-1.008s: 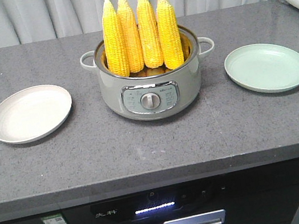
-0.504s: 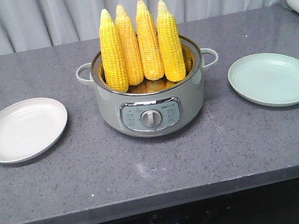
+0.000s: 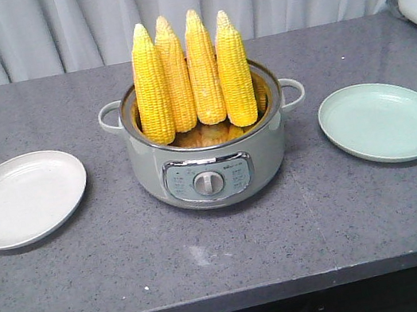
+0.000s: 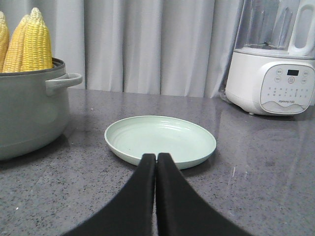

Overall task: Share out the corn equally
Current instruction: 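Drive up to the counter edge and stop facing the pot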

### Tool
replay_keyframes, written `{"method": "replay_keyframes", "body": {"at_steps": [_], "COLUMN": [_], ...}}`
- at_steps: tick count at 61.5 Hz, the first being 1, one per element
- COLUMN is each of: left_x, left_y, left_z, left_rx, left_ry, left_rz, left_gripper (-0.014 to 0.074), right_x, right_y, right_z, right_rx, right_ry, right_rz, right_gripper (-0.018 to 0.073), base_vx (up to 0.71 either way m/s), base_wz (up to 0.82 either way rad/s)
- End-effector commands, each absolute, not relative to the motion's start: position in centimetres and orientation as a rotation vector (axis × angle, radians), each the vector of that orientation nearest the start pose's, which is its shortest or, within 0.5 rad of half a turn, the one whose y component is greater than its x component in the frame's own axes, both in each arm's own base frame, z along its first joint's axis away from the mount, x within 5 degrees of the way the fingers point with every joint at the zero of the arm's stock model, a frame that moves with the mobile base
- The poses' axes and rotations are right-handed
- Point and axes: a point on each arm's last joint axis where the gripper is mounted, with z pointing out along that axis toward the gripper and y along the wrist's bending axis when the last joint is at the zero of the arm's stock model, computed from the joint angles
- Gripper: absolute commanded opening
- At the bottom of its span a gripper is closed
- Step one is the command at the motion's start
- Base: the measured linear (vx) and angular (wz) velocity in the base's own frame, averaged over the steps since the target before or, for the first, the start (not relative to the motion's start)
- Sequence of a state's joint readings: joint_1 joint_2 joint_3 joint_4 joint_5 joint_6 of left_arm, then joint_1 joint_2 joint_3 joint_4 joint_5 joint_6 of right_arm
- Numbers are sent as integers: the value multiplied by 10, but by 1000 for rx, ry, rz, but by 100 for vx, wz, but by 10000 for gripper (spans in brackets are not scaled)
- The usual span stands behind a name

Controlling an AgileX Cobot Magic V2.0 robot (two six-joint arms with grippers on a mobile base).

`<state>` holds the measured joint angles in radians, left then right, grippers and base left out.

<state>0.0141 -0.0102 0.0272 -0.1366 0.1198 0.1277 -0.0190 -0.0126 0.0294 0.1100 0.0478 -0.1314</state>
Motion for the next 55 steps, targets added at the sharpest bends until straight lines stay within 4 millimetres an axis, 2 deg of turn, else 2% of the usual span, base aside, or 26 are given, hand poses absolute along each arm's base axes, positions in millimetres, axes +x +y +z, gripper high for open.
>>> {"method": "replay_keyframes", "body": {"at_steps": [1,55], "left_x": [56,56], "left_y": [0,0], "left_z": [200,200], "left_rx": [-14,-14], "left_ry": [1531,1531], "left_rz": [-12,-12], "left_gripper": [-7,-7], "right_x": [56,56], "right_y": [-2,-2], "right_z": [204,204], "right_rx": [-4,-4], "right_ry": [1478,1478], "right_rz": [-50,-50], "right_gripper": [-4,-4], "base_vx": [4,2], "base_wz": [-2,-1]}}
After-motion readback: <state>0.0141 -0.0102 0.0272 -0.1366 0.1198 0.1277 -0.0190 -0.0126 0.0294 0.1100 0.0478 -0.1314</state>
